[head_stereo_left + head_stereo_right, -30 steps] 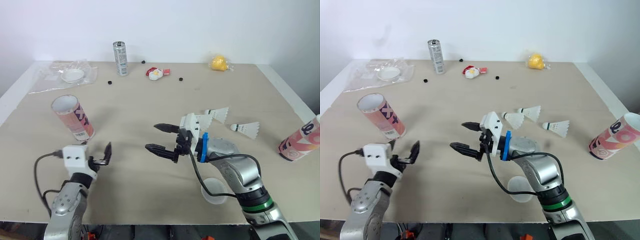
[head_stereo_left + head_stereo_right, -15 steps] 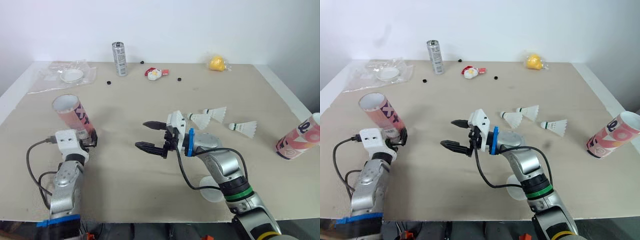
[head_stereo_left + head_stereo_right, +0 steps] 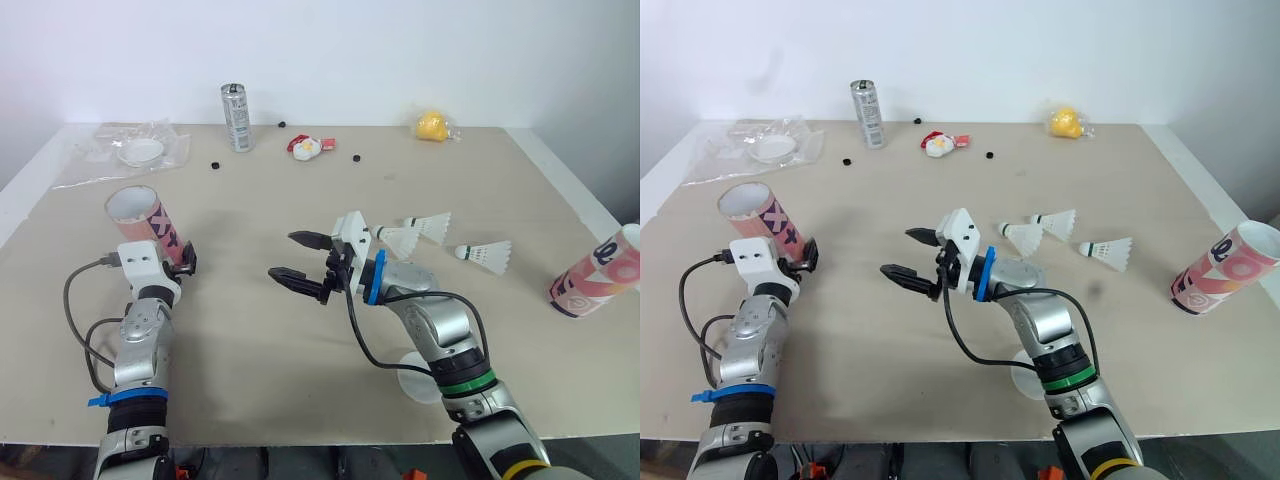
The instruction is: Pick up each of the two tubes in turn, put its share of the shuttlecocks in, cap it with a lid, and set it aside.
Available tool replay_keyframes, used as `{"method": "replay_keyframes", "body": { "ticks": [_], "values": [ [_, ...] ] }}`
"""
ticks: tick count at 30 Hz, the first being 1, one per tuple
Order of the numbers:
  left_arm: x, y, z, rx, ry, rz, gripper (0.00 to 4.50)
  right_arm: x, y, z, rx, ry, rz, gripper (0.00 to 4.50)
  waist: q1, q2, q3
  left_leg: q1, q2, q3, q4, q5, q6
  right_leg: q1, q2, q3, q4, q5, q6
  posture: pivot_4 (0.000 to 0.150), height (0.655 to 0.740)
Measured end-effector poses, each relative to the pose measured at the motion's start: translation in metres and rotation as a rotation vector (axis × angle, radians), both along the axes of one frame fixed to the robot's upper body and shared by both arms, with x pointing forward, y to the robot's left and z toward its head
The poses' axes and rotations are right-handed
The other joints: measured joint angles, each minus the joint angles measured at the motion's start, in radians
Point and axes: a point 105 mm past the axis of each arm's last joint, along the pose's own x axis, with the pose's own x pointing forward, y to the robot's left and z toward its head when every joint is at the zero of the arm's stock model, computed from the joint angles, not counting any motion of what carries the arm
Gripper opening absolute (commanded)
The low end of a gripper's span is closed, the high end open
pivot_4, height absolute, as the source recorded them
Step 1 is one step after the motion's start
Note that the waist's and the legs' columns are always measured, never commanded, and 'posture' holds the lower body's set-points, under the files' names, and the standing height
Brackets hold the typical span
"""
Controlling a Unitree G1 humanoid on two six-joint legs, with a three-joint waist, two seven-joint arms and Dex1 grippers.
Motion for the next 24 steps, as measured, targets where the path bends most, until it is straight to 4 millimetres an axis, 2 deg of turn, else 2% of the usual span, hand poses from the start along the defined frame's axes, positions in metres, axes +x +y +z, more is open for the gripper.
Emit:
{"method": "replay_keyframes", "body": {
  "ticks": [5,8,24],
  "values": [
    [0.0015,-0.0010,0.0000,0.003,-0.007,-0.008,4.50,0.0000,0.0000,-0.0002,-0.001,0.001,0.000,4.45,0.000,0.000,0.000,0.000,0.000,0.000,0.000,0.000,0.000,0.000,0.000,0.000,0.000,0.000,0.001,0.150,0.7400],
    [0.0015,-0.0012,0.0000,0.004,-0.008,-0.010,3.71,0.0000,0.0000,-0.0002,-0.001,0.002,0.000,4.50,-0.001,0.000,0.000,0.000,0.000,0.000,0.000,0.000,0.000,0.000,0.000,0.000,0.000,-0.001,0.002,0.150,0.7400],
    [0.0013,-0.0017,0.0006,0.012,-0.012,-0.017,3.71,-0.0001,-0.0003,-0.0014,-0.002,0.008,-0.003,4.50,-0.003,0.000,0.000,0.000,0.000,0.000,0.000,0.000,0.000,0.000,0.000,0.000,0.000,-0.001,0.003,0.150,0.7400]
  ]
}}
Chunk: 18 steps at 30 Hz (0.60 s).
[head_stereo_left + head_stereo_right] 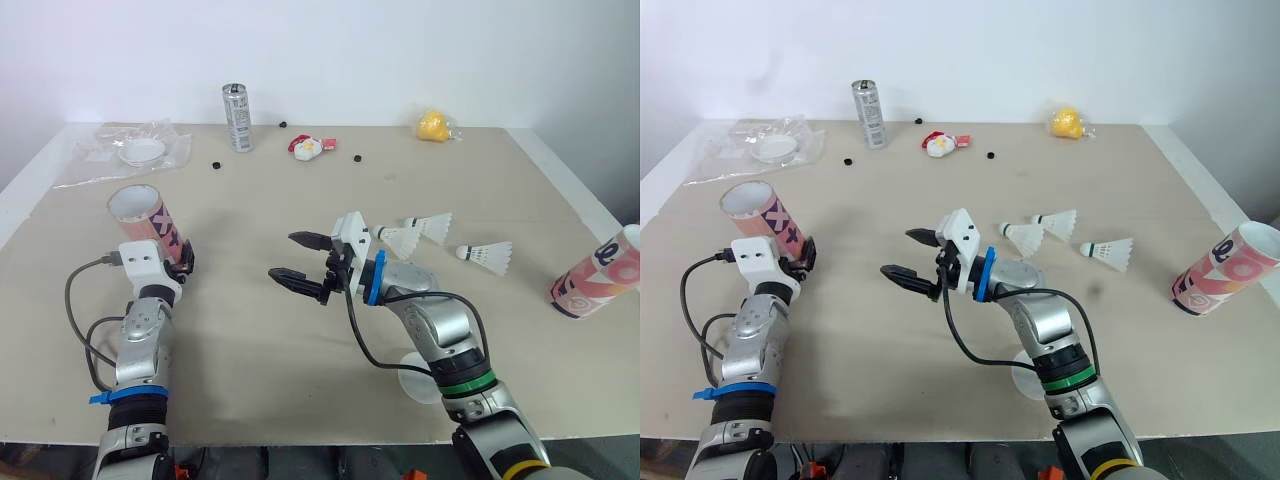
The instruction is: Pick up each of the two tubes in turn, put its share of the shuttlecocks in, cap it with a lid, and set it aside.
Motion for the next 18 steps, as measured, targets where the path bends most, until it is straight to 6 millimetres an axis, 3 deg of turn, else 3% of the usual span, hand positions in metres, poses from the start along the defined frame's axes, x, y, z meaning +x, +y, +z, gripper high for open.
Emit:
{"method": "replay_keyframes", "body": {
  "ticks": [7,10,18],
  "values": [
    [0.0001,-0.0003,0.0000,0.002,0.001,-0.006,3.71,-0.0003,-0.0001,-0.0007,0.001,0.004,-0.005,4.50,0.000,0.000,0.000,0.000,0.000,0.000,0.000,0.000,0.000,0.000,0.000,0.000,0.000,-0.001,0.002,0.150,0.7400],
    [0.0002,-0.0006,0.0003,0.003,0.001,-0.009,3.14,-0.0003,-0.0003,-0.0012,0.001,0.006,-0.007,4.50,0.000,0.000,0.000,0.000,0.000,0.000,0.000,0.000,0.000,0.000,0.000,0.000,0.000,-0.001,0.002,0.150,0.7400],
    [0.0003,-0.0009,0.0009,0.004,0.001,-0.011,3.14,-0.0015,-0.0005,-0.0009,0.004,0.003,-0.011,4.50,0.000,0.000,0.000,0.000,0.000,0.000,0.000,0.000,0.000,0.000,0.000,0.000,0.000,-0.001,0.002,0.150,0.7400]
  ]
}}
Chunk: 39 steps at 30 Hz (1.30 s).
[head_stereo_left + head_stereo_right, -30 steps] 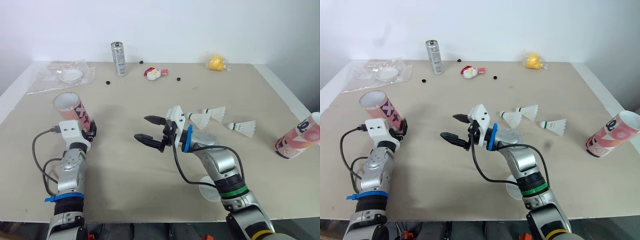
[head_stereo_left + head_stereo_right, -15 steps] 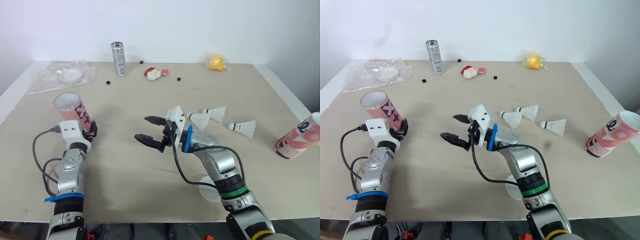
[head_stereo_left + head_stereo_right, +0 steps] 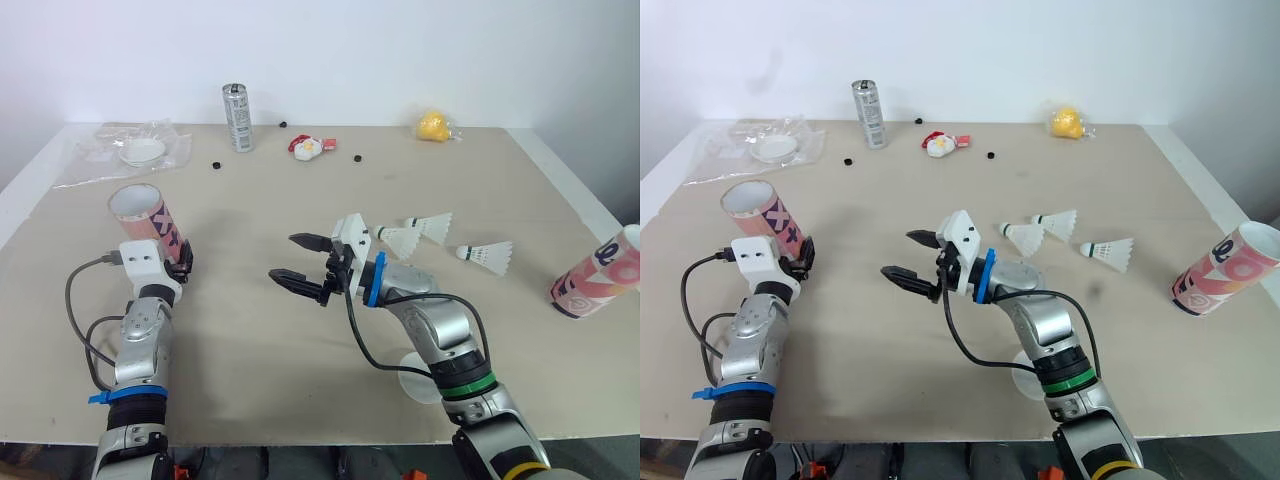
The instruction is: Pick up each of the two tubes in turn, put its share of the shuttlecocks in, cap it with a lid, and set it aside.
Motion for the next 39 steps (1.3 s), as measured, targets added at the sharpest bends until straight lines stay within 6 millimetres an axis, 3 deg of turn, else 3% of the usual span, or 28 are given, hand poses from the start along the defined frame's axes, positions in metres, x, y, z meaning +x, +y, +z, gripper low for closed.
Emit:
{"method": "replay_keyframes", "body": {
  "ticks": [3,7,12,17,22,26,37,39],
  "values": [
    [0.001,-0.001,0.002,0.011,0.012,-0.022,3.14,-0.001,-0.005,0.001,0.015,-0.001,-0.035,4.50,0.001,0.000,0.000,0.000,0.000,0.000,0.000,0.000,0.000,0.000,0.000,0.000,0.000,0.000,0.000,0.150,0.7400],
    [0.000,-0.010,0.014,0.106,0.068,-0.188,3.14,0.000,-0.041,0.000,0.044,-0.018,-0.211,4.50,0.003,-0.001,0.000,-0.003,-0.001,0.000,-0.001,0.000,0.000,-0.002,-0.001,0.000,-0.001,-0.001,-0.001,0.150,0.7400],
    [-0.016,-0.043,0.052,0.464,0.149,-0.661,3.14,-0.009,-0.089,-0.007,0.027,-0.029,-0.426,4.50,-0.001,-0.001,0.001,-0.003,0.000,0.001,-0.005,-0.001,-0.002,-0.004,-0.002,-0.001,0.000,-0.003,-0.006,0.150,0.7400],
    [-0.046,-0.056,0.053,0.716,0.370,-1.068,3.14,-0.003,-0.124,-0.001,0.029,-0.077,-0.643,4.50,-0.013,-0.001,0.002,-0.003,0.001,0.003,-0.008,-0.001,-0.002,-0.008,-0.001,0.000,0.001,-0.006,-0.007,0.150,0.7400],
    [-0.072,-0.049,0.047,0.896,0.588,-1.314,3.14,0.003,-0.132,-0.013,-0.043,-0.069,-0.759,4.50,-0.012,-0.002,0.002,-0.005,0.003,0.005,-0.010,-0.001,-0.002,-0.013,0.002,0.002,0.003,-0.007,-0.009,0.150,0.7400],
    [-0.081,-0.047,0.050,1.008,0.688,-1.429,3.14,0.009,-0.127,-0.038,-0.103,0.001,-0.808,4.50,-0.011,-0.002,0.002,-0.007,0.004,0.005,-0.010,-0.001,-0.002,-0.015,0.003,0.003,0.003,-0.008,-0.010,0.150,0.7400],
    [-0.084,-0.043,0.041,1.100,0.752,-1.460,3.14,0.046,-0.125,-0.054,-0.107,0.073,-0.911,4.50,-0.014,-0.002,0.003,-0.008,0.005,0.005,-0.008,-0.001,-0.002,-0.017,0.004,0.004,0.006,-0.007,-0.010,0.150,0.7400],
    [-0.085,-0.043,0.041,1.118,0.752,-1.454,3.05,0.050,-0.124,-0.054,-0.102,0.078,-0.914,3.89,-0.015,-0.002,0.003,-0.007,0.005,0.006,-0.008,-0.001,-0.002,-0.017,0.005,0.005,0.009,-0.008,-0.011,0.150,0.7400]
  ]
}}
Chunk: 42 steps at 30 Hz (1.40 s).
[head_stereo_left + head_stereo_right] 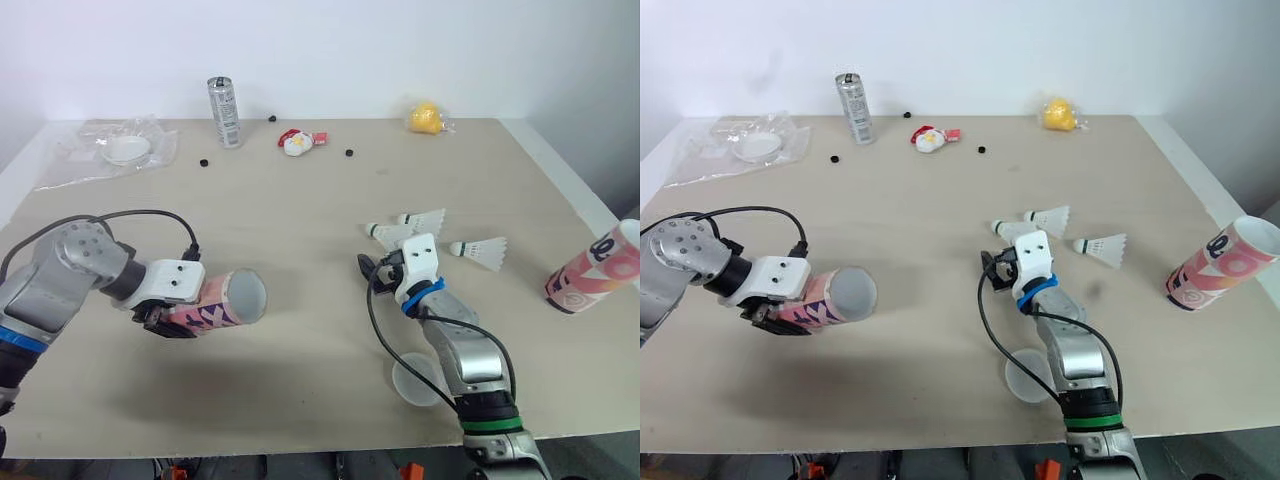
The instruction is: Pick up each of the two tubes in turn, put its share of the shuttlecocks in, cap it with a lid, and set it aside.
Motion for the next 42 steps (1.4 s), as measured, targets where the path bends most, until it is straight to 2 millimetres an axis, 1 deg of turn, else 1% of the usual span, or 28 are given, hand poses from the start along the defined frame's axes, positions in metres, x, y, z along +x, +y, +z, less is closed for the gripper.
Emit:
{"method": "replay_keyframes", "body": {
  "ticks": [2,4,6,7,8,9,13,16,19,20,23,24,26,28,30,34,38,39,40,42],
  "values": [
    [-0.001,0.001,-0.001,0.005,-0.006,0.004,3.05,0.005,-0.001,0.004,0.010,-0.007,-0.008,3.17,-0.001,0.000,0.000,0.002,0.000,0.000,0.001,0.000,0.000,0.000,0.000,0.001,0.005,-0.002,-0.002,0.150,0.7400],
    [-0.001,0.002,-0.002,0.011,-0.011,0.007,3.05,0.007,-0.002,0.008,0.013,-0.021,-0.010,2.13,-0.002,0.000,0.000,0.004,0.001,0.000,0.001,0.000,0.000,0.000,0.002,0.001,0.007,-0.005,0.001,0.150,0.7400],
    [-0.001,0.003,-0.002,0.017,-0.013,0.010,3.05,0.007,-0.002,0.009,0.015,-0.026,-0.009,1.22,-0.002,0.000,0.000,0.004,0.003,0.000,0.001,0.000,0.000,0.000,0.004,0.001,0.008,-0.004,0.000,0.150,0.7400],
    [-0.001,0.003,-0.002,0.019,-0.014,0.012,3.05,0.007,-0.002,0.008,0.016,-0.026,-0.009,0.61,-0.002,0.000,0.000,0.005,0.004,0.000,0.001,0.000,0.000,0.000,0.005,0.001,0.008,-0.004,-0.001,0.150,0.7400],
    [-0.001,0.003,-0.002,0.020,-0.014,0.014,3.05,0.007,-0.002,0.007,0.017,-0.025,-0.008,0.21,-0.002,0.000,0.000,0.005,0.005,0.000,0.002,0.000,0.000,0.000,0.006,0.001,0.008,-0.004,-0.001,0.150,0.7400],
    [-0.001,0.004,-0.002,0.021,-0.014,0.015,3.05,0.007,-0.002,0.007,0.018,-0.026,-0.006,0.08,-0.002,0.000,0.000,0.005,0.006,0.000,0.002,0.000,0.000,0.000,0.007,0.001,0.008,-0.003,-0.002,0.150,0.7400],
    [-0.001,0.005,-0.002,0.024,-0.013,0.025,3.05,0.006,0.000,0.009,0.024,-0.028,0.028,0.08,-0.002,0.001,-0.001,0.005,0.009,0.000,0.003,0.000,0.000,0.000,0.010,0.001,0.008,-0.002,-0.004,0.150,0.7400],
    [-0.001,0.005,-0.003,0.013,-0.010,0.049,3.05,0.001,0.001,0.017,0.026,-0.037,0.109,0.08,-0.002,0.003,-0.001,0.005,0.009,0.000,0.003,0.000,0.000,0.000,0.011,0.001,0.008,-0.002,-0.004,0.150,0.7400],
    [-0.001,0.004,-0.003,0.006,-0.005,0.073,3.05,-0.023,0.013,0.041,0.028,-0.073,0.323,0.08,0.000,0.005,-0.001,0.005,0.010,0.000,0.003,0.000,0.001,0.000,0.012,0.001,0.008,-0.003,-0.004,0.150,0.7400],
    [-0.001,0.005,-0.004,0.005,-0.002,0.082,3.05,-0.034,0.021,0.053,0.040,-0.092,0.415,0.08,0.000,0.006,-0.001,0.005,0.011,0.000,0.003,0.000,0.001,0.000,0.012,0.001,0.008,-0.002,-0.005,0.150,0.7400],
    [0.000,0.004,-0.004,0.002,0.000,0.094,3.05,-0.063,0.043,0.081,0.064,-0.129,0.652,0.08,0.001,0.006,-0.001,0.006,0.012,0.000,0.004,0.000,0.001,0.001,0.013,0.001,0.009,-0.002,-0.005,0.150,0.7400],
    [0.000,0.004,-0.004,0.001,-0.001,0.094,3.05,-0.075,0.053,0.090,0.040,-0.132,0.757,0.08,0.001,0.006,-0.001,0.006,0.012,0.000,0.004,0.000,0.001,0.001,0.013,0.001,0.010,-0.002,-0.006,0.150,0.7400],
    [0.001,0.004,-0.005,-0.001,0.001,0.098,3.05,-0.091,0.069,0.100,-0.028,-0.139,0.904,0.08,0.001,0.006,-0.001,0.007,0.012,0.000,0.005,0.000,0.001,0.001,0.014,0.001,0.010,-0.002,-0.007,0.150,0.7400],
    [0.002,0.003,-0.005,-0.007,0.004,0.107,3.05,-0.102,0.085,0.100,-0.096,-0.139,1.017,0.08,0.002,0.006,-0.001,0.007,0.012,0.000,0.006,0.000,0.001,0.002,0.014,0.001,0.010,-0.004,-0.010,0.150,0.7400],
    [0.002,0.001,-0.004,-0.015,0.006,0.107,3.05,-0.106,0.099,0.094,-0.151,-0.135,1.084,0.08,0.003,0.006,-0.001,0.007,0.012,0.001,0.007,0.000,0.001,0.002,0.014,0.001,0.010,-0.004,-0.010,0.150,0.7400],
    [0.005,-0.001,-0.004,-0.037,0.015,0.123,3.05,-0.106,0.125,0.082,-0.206,-0.143,1.162,0.08,0.007,0.006,-0.001,0.006,0.011,0.001,0.008,0.000,0.001,0.002,0.013,0.001,0.010,-0.004,-0.009,0.150,0.7400],
    [0.006,-0.002,-0.004,-0.041,0.019,0.129,3.05,-0.106,0.139,0.069,-0.277,-0.155,1.189,0.08,0.008,0.006,-0.001,0.006,0.011,0.001,0.008,0.000,0.001,0.002,0.013,0.002,0.010,-0.003,-0.007,0.150,0.7400],
    [0.006,-0.002,-0.004,-0.041,0.019,0.129,3.05,-0.107,0.144,0.066,-0.263,-0.146,1.199,0.68,0.008,0.006,-0.001,0.006,0.011,0.001,0.008,0.000,0.001,0.002,0.013,0.002,0.010,-0.003,-0.007,0.150,0.7400],
    [0.006,-0.002,-0.004,-0.041,0.020,0.130,3.05,-0.109,0.146,0.066,-0.246,-0.139,1.210,0.98,0.008,0.006,-0.001,0.006,0.011,0.001,0.008,0.000,0.001,0.002,0.013,0.002,0.011,-0.003,-0.007,0.150,0.7400],
    [0.006,-0.002,-0.004,-0.042,0.019,0.129,3.05,-0.114,0.152,0.069,-0.153,-0.109,1.234,1.86,0.009,0.006,-0.001,0.006,0.011,0.000,0.008,0.000,0.001,0.002,0.013,0.001,0.012,-0.003,-0.007,0.150,0.7400]
  ]
}}
